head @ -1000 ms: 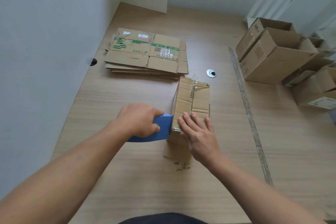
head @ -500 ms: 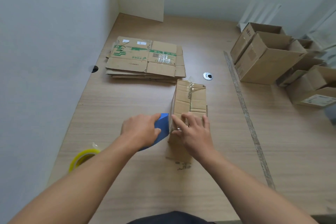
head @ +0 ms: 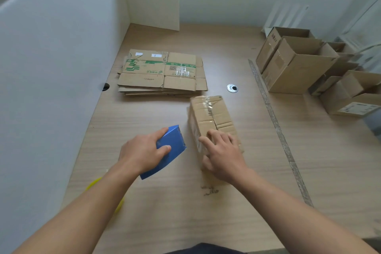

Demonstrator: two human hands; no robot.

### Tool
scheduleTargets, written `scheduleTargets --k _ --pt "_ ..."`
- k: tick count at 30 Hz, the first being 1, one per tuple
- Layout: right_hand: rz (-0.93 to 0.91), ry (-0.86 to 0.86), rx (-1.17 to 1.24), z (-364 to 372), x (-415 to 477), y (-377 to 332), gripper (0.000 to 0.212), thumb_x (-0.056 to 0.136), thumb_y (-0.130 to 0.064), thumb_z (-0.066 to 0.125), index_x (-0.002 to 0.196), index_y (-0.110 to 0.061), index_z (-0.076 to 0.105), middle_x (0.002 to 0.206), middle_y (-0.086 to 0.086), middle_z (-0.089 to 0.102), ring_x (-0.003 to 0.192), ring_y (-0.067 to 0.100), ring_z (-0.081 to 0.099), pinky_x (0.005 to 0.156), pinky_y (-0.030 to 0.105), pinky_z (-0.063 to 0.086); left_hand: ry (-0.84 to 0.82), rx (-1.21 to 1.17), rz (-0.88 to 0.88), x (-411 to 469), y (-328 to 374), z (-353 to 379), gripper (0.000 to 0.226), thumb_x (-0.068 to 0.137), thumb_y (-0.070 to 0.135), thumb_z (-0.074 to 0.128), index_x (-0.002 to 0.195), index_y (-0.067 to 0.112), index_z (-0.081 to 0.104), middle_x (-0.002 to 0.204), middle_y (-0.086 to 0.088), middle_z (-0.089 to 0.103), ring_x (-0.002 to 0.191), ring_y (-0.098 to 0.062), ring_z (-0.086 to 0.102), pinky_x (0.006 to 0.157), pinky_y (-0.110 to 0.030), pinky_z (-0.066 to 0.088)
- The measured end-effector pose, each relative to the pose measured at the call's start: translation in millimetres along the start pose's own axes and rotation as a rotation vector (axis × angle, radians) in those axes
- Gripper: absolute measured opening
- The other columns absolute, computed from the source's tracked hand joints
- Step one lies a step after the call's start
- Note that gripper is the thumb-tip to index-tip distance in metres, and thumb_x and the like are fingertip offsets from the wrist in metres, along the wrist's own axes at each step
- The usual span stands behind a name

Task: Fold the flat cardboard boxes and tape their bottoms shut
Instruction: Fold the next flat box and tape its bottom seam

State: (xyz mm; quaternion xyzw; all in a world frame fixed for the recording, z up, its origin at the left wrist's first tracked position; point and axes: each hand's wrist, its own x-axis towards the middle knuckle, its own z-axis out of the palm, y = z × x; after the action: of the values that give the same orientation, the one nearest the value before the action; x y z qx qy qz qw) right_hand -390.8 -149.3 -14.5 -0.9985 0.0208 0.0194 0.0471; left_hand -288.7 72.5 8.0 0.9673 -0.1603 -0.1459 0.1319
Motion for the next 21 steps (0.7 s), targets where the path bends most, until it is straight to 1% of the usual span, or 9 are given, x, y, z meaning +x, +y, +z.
scheduleTargets --k 3,6,8,10,13,15,17,19,21 --pt "-0.048 -0.036 -0.048 0.6 -12.7 9.8 0.08 0.074 -0.037 0.057 0.149 -0.038 0.027 0.135 0.001 0.04 0.124 0.023 0.042 0.109 0.046 0.028 0.015 -0.035 -0.005 1.8 -5.8 -4.6 0.058 0.09 0.056 0.049 0.145 0.055 0.032 0.112 0.008 0.066 0.092 -0.018 0.056 0.072 -0.032 0.05" --pt "-0.042 -0.006 -0.065 0.4 -16.4 18.7 0.083 0.08 -0.06 0.045 0.153 -0.047 0.008 0.125 -0.001 0.041 0.114 0.021 0.044 0.098 0.045 0.034 0.019 -0.057 -0.021 4.4 -12.6 -8.7 0.058 0.09 0.056 0.051 0.145 0.056 0.033 0.116 0.009 0.066 0.089 -0.016 0.052 0.068 -0.032 0.046" --pt "0.013 -0.001 -0.058 -1.7 -9.3 20.1 0.083 0.081 -0.076 0.036 0.152 -0.051 0.001 0.131 -0.002 0.038 0.116 0.022 0.042 0.091 0.042 0.034 0.016 -0.09 -0.037 5.6 -17.5 -10.7 0.058 0.089 0.055 0.053 0.144 0.056 0.034 0.118 0.008 0.065 0.091 -0.017 0.053 0.069 -0.032 0.045" --pt "0.073 -0.024 -0.062 -3.0 -0.6 19.1 0.08 0.083 -0.08 0.036 0.151 -0.051 0.007 0.145 -0.003 0.028 0.128 0.024 0.035 0.095 0.042 0.031 0.012 -0.111 -0.044 5.6 -21.1 -12.2 0.058 0.088 0.055 0.054 0.143 0.057 0.035 0.118 0.008 0.065 0.095 -0.018 0.056 0.072 -0.033 0.047" --pt "0.09 -0.054 -0.025 -3.1 8.3 9.7 0.061 0.091 -0.063 0.047 0.145 -0.041 0.03 0.155 -0.006 0.021 0.143 0.022 0.017 0.102 0.044 0.026 0.02 -0.14 -0.046 4.0 -23.7 -13.5 0.058 0.088 0.055 0.055 0.142 0.058 0.037 0.115 0.008 0.066 0.094 -0.018 0.056 0.07 -0.033 0.047" --pt "0.063 -0.061 -0.006 -3.5 11.6 5.0 0.048 0.089 -0.043 0.054 0.133 -0.03 0.041 0.151 -0.004 0.03 0.145 0.018 0.019 0.106 0.045 0.025 0.019 -0.153 -0.049 3.8 -25.3 -14.2 0.057 0.088 0.054 0.055 0.142 0.058 0.037 0.115 0.009 0.066 0.093 -0.018 0.056 0.069 -0.032 0.046" --pt "0.08 -0.063 0.031 -6.9 14.3 4.6 0.046 0.084 -0.034 0.054 0.127 -0.025 0.042 0.142 -0.003 0.037 0.14 0.018 0.029 0.108 0.044 0.027 0.017 -0.161 -0.052 4.1 -27.6 -15.2 0.057 0.088 0.054 0.055 0.142 0.058 0.037 0.114 0.008 0.065 0.093 -0.018 0.056 0.068 -0.032 0.044" --pt "0.122 -0.061 0.055 -11.9 18.1 3.5 0.058 0.084 -0.047 0.052 0.137 -0.032 0.035 0.132 -0.002 0.042 0.131 0.021 0.039 0.106 0.048 0.03 0.019 -0.168 -0.058 4.7 -30.7 -15.7 0.056 0.089 0.054 0.055 0.142 0.057 0.037 0.114 0.008 0.065 0.093 -0.018 0.056 0.068 -0.032 0.044" --pt "0.16 -0.102 0.004 -16.7 25.9 -3.3 0.075 0.084 -0.07 0.045 0.149 -0.046 0.016 0.127 0.001 0.042 0.123 0.025 0.04 0.102 0.053 0.032 0.02 -0.161 -0.06 5.7 -33.3 -16.2 0.056 0.09 0.054 0.055 0.143 0.056 0.037 0.116 0.007 0.065 0.094 -0.019 0.056 0.069 -0.033 0.045"
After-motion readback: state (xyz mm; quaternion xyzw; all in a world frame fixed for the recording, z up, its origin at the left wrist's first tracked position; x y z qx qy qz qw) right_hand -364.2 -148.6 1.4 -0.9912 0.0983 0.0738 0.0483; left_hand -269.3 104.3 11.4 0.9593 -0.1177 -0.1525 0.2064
